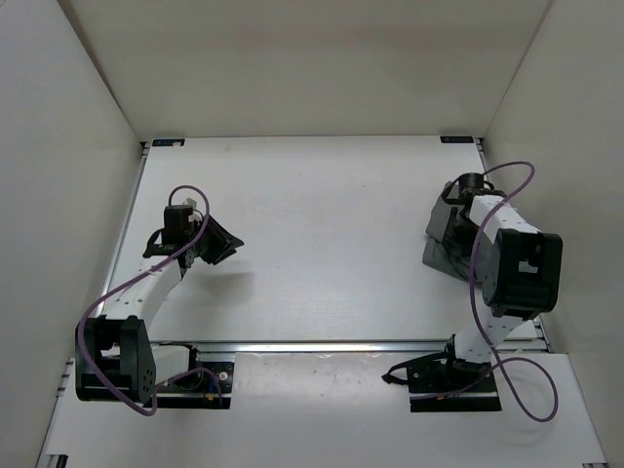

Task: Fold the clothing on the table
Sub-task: Grab the skirt from the pile, then move the skirt to the center of the board

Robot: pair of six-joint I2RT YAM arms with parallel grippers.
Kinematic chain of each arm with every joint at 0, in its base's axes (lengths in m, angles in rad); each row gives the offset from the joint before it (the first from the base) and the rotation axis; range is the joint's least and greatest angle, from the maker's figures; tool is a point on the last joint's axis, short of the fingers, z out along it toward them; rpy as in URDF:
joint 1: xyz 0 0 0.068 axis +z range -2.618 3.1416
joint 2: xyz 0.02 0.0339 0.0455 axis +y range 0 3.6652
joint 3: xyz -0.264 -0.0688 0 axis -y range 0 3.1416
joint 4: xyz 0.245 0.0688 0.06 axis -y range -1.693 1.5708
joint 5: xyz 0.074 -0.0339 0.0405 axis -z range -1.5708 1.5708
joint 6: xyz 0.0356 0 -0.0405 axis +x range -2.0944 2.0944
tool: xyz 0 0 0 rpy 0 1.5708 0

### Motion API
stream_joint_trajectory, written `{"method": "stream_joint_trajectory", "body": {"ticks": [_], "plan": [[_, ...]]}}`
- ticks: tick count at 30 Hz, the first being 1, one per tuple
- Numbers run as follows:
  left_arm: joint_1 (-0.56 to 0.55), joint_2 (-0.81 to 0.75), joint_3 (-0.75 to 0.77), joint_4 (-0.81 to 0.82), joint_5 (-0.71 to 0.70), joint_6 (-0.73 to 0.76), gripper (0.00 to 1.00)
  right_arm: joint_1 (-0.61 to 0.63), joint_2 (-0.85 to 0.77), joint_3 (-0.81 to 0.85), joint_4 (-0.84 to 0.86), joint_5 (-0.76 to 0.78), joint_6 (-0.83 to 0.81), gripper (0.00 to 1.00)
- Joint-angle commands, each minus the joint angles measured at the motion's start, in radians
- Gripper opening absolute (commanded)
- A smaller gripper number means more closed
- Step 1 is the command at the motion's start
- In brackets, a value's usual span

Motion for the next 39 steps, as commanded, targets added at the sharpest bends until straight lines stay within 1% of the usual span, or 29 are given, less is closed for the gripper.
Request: {"method": "stream_joint_trajectory", "body": {"ticks": [1, 2, 3, 5, 6, 7, 9, 11, 13, 14, 15, 16, 18, 19, 20, 21, 22, 23, 25, 27, 28, 29, 31, 32, 34, 35, 36, 37, 39], "plan": [[0.000, -0.008, -0.006, 0.021, 0.016, -0.002, 0.46, 0.061, -0.026, -0.004, 0.035, -0.052, -0.008, 0.11], [0.005, -0.006, -0.004, 0.019, 0.015, 0.001, 0.45, 0.086, -0.046, 0.005, 0.030, -0.095, -0.006, 0.00], [-0.001, -0.008, -0.007, 0.018, 0.018, 0.000, 0.45, 0.109, -0.063, 0.026, 0.030, -0.136, -0.007, 0.00], [0.003, -0.006, -0.006, 0.021, 0.016, 0.000, 0.45, 0.164, -0.089, 0.100, 0.024, -0.353, -0.007, 0.00], [-0.005, -0.006, -0.007, 0.024, 0.015, 0.001, 0.45, 0.202, -0.107, 0.129, 0.032, -0.420, 0.000, 0.00], [-0.005, -0.016, -0.004, 0.019, 0.015, -0.003, 0.45, 0.222, -0.120, 0.190, 0.032, -0.549, 0.014, 0.00], [0.000, -0.017, -0.006, 0.022, 0.022, 0.000, 0.45, 0.334, -0.126, 0.308, 0.016, -0.696, 0.048, 0.00], [0.018, -0.022, 0.000, 0.009, 0.028, -0.003, 0.45, 0.409, -0.141, 0.455, 0.019, -0.759, 0.068, 0.00], [0.037, -0.037, 0.003, -0.002, 0.034, 0.006, 0.46, 0.477, -0.170, 0.508, 0.030, -0.759, 0.106, 0.00], [0.035, -0.051, 0.006, -0.011, 0.030, 0.006, 0.45, 0.488, -0.210, 0.502, 0.048, -0.762, 0.124, 0.00], [0.066, -0.052, 0.016, -0.013, 0.034, 0.013, 0.45, 0.482, -0.225, 0.482, 0.061, -0.761, 0.152, 0.00], [0.080, -0.065, 0.022, -0.028, 0.032, 0.018, 0.46, 0.462, -0.270, 0.417, 0.096, -0.781, 0.163, 0.01], [0.094, -0.072, 0.065, -0.054, 0.030, 0.029, 0.46, 0.420, -0.362, 0.201, 0.166, -0.836, 0.184, 0.00], [0.098, -0.075, 0.075, -0.059, 0.028, 0.033, 0.46, 0.396, -0.377, 0.144, 0.177, -0.850, 0.204, 0.02], [0.100, -0.071, 0.097, -0.079, 0.027, 0.043, 0.46, 0.388, -0.397, 0.046, 0.202, -0.901, 0.213, 0.24], [0.097, -0.072, 0.114, -0.085, 0.027, 0.049, 0.46, 0.377, -0.408, -0.037, 0.200, -0.913, 0.209, 0.41], [0.097, -0.075, 0.126, -0.115, 0.031, 0.067, 0.46, 0.385, -0.422, -0.070, 0.165, -0.879, 0.204, 0.55], [0.095, -0.066, 0.138, -0.143, 0.031, 0.075, 0.47, 0.397, -0.437, -0.125, 0.142, -0.859, 0.180, 0.57], [0.068, -0.066, 0.164, -0.206, 0.035, 0.144, 0.47, 0.440, -0.474, -0.182, 0.092, -0.700, 0.160, 0.62], [0.049, -0.095, 0.169, -0.296, 0.010, 0.187, 0.48, 0.458, -0.518, -0.235, 0.052, -0.585, 0.144, 0.64], [-0.024, -0.108, 0.154, -0.304, -0.008, 0.199, 0.48, 0.452, -0.537, -0.246, 0.030, -0.551, 0.123, 0.67], [-0.053, -0.144, 0.122, -0.315, -0.019, 0.202, 0.49, 0.446, -0.560, -0.265, 0.015, -0.528, 0.114, 0.70], [-0.191, -0.192, 0.044, -0.309, -0.045, 0.144, 0.51, 0.434, -0.580, -0.279, 0.006, -0.474, 0.089, 0.72], [-0.268, -0.227, -0.034, -0.291, -0.060, 0.095, 0.52, 0.437, -0.590, -0.280, -0.005, -0.456, 0.074, 0.72], [-0.378, -0.267, -0.087, -0.243, -0.070, 0.023, 0.53, 0.451, -0.598, -0.265, -0.010, -0.454, 0.053, 0.72], [-0.427, -0.281, -0.136, -0.217, -0.085, -0.026, 0.56, 0.477, -0.592, -0.266, -0.014, -0.456, 0.052, 0.74], [-0.451, -0.286, -0.176, -0.179, -0.093, -0.041, 0.57, 0.495, -0.575, -0.260, -0.008, -0.462, 0.045, 0.74], [-0.471, -0.283, -0.202, -0.163, -0.087, -0.066, 0.56, 0.529, -0.562, -0.263, -0.010, -0.453, 0.046, 0.81], [-0.485, -0.244, -0.211, -0.108, -0.065, -0.075, 0.55, 0.587, -0.507, -0.283, -0.004, -0.443, 0.062, 0.82]]}}
